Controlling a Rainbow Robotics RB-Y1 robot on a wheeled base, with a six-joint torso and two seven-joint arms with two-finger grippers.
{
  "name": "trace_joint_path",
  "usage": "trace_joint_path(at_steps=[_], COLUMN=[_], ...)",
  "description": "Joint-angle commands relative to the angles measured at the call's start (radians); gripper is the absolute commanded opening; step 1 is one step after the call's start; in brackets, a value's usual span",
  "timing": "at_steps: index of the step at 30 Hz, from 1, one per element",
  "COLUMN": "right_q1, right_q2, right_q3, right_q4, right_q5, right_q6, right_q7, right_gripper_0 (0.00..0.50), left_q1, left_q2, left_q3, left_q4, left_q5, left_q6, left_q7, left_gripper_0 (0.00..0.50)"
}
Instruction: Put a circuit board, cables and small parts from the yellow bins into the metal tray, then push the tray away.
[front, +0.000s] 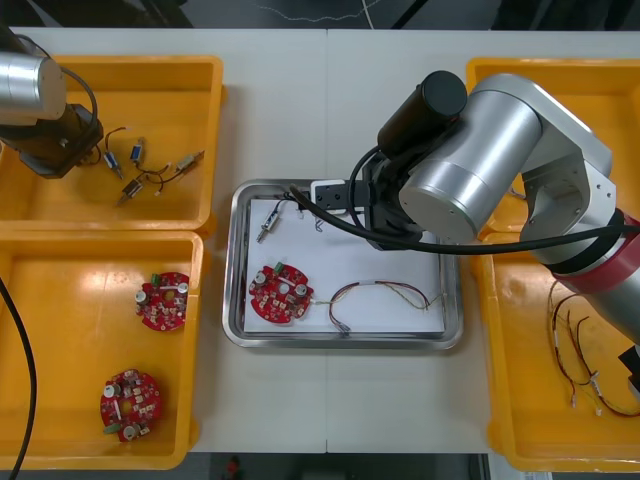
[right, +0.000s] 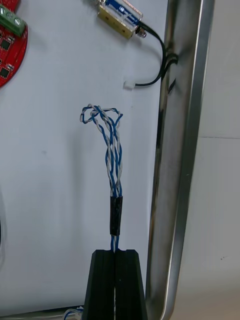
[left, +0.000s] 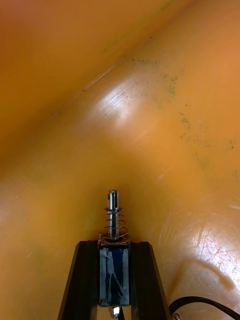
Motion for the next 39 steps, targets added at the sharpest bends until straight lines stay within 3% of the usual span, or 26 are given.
trace_joint_path(at_steps=[1, 13, 20, 21, 24, 25, 33, 39], right_q1=[0.003, 0.004, 0.006, 0.009, 0.012, 0.012, 0.012, 0.012], right_q2=[0.001, -0.043, -0.053, -0.054, -0.060, -0.060, -0.066, -0.043], right_q3=[0.020, 0.120, 0.126, 0.124, 0.124, 0.124, 0.089, 0.004], right_q4=[0.061, 0.127, 0.141, 0.143, 0.141, 0.141, 0.133, 0.110], right_q5=[0.007, 0.029, 0.027, 0.029, 0.035, 0.035, -0.007, -0.059], right_q6=[-0.034, -0.133, -0.130, -0.132, -0.141, -0.141, -0.132, -0.045], right_q7=[0.062, 0.065, 0.082, 0.080, 0.080, 0.079, 0.073, 0.070], right_gripper_0=[0.000, 0.000, 0.006, 0.055, 0.477, 0.500, 0.500, 0.500], left_q1=[-0.041, -0.041, -0.041, -0.041, -0.041, -0.041, -0.039, -0.015], left_q2=[-0.015, 0.020, 0.054, 0.057, 0.064, 0.064, 0.064, 0.063], left_q3=[-0.009, 0.017, 0.100, 0.108, 0.134, 0.139, 0.155, 0.143], left_q4=[0.001, -0.034, -0.134, -0.149, -0.187, -0.195, -0.328, -0.503], left_q5=[-0.005, -0.008, -0.009, -0.009, -0.018, -0.018, -0.035, 0.024], left_q6=[-0.011, 0.081, 0.247, 0.274, 0.333, 0.345, 0.528, 0.673], left_q7=[0.077, 0.013, -0.107, -0.129, -0.179, -0.188, -0.303, -0.317], left_gripper_0=[0.001, 0.002, 0.000, 0.001, 0.001, 0.000, 0.000, 0.000])
